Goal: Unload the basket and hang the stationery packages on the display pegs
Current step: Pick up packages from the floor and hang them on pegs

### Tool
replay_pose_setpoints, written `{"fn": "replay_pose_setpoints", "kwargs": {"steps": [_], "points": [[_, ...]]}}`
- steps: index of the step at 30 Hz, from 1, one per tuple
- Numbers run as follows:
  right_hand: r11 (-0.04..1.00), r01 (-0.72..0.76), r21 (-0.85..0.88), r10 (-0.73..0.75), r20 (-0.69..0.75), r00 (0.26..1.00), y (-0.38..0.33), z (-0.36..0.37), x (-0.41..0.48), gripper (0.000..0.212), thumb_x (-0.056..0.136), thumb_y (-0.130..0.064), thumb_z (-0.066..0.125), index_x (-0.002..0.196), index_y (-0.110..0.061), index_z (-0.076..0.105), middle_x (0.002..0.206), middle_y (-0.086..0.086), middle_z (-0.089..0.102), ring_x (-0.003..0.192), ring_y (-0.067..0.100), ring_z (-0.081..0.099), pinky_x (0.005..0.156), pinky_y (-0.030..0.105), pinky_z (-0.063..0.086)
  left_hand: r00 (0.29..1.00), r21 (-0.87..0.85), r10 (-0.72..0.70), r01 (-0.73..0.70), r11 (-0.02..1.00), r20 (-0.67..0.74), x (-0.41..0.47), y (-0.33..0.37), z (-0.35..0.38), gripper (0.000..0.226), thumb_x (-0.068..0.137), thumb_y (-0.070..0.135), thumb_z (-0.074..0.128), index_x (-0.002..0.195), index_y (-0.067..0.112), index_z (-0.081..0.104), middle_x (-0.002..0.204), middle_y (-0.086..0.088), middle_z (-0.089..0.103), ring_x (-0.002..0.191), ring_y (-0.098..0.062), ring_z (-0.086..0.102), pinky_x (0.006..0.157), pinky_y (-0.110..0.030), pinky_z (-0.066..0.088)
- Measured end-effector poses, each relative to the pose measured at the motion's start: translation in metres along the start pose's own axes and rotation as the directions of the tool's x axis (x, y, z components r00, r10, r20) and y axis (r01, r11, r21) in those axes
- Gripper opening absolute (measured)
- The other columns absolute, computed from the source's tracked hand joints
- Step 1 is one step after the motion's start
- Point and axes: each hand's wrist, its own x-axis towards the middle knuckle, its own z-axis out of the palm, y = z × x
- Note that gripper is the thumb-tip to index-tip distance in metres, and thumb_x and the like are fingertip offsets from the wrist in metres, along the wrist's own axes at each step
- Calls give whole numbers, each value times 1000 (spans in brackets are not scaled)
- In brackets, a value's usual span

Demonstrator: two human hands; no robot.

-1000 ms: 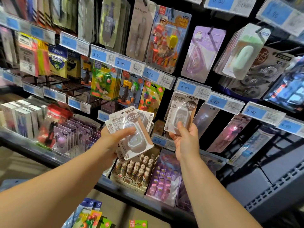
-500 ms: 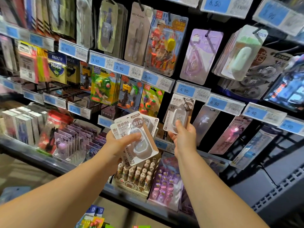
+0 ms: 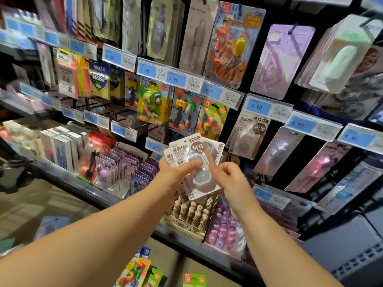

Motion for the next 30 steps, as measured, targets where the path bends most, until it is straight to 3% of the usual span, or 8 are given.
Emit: {"fn": "replay_pose_setpoints", "kwargs": {"steps": [4,7,9,14,17,20,26,30], "points": [[1000,-10,18,9,32,999,-2,5,-5,63,59,-66,74,97,-20,55,98,14,60,97,39,64,92,62,49,999,11,43,-43,999,-3,-4,-1,4,110,47,39,98,139,16,43,122,-14,67,101,-35,70,85,-59,55],[999,6,35,-7,40,999,-1,6,-5,48,68,-55,72,100,-22,58,108,14,63,100,35,64,93,57,50,998,36,66,-67,997,11,-9,0,8,96,54,38,95,134,15,47,120,-14,68,100,-35,70,84,-58,56],[999,16,41,-18,45,999,-1,6,-4,33,78,-46,68,99,-21,63,106,12,67,91,25,67,89,54,53,996,37,82,-83,996,21,-14,1,11,82,63,37,90,131,15,50,117,-12,69,99,-33,71,83,-54,58],[999,20,-26,-18,86,996,4,3,-3,51,71,-69,65,97,-25,65,99,6,72,91,26,69,91,52,52,998,38,53,-52,998,-15,-18,2,12,87,65,51,84,135,27,38,121,-4,66,106,-28,68,88,-53,56],[993,-32,111,20,110,994,4,3,-3,53,72,-60,65,105,-19,61,105,10,70,92,22,69,89,44,53,999,60,34,-32,998,-36,-24,7,15,72,60,56,75,120,37,41,119,-2,65,106,-30,66,83,-48,56],[973,-52,226,39,61,997,4,1,0,52,74,-58,72,107,-20,61,111,14,69,104,31,66,97,52,50,1000,57,-10,11,998,-13,-26,9,14,77,56,65,79,119,35,46,123,-6,65,109,-38,65,86,-59,54],[930,-59,362,47,42,998,6,-5,4,34,86,-40,64,108,-14,60,98,11,74,89,26,72,81,44,57,992,-53,-104,108,993,76,-30,11,10,63,68,28,77,127,16,56,110,-16,72,93,-38,71,66,-52,60],[937,-59,345,60,6,998,9,-5,5,29,94,-36,56,112,-15,58,100,7,74,94,24,72,85,44,56,987,-112,-139,148,983,86,-34,10,13,44,79,19,72,121,14,60,92,-12,75,72,-29,73,57,-48,60]]}}
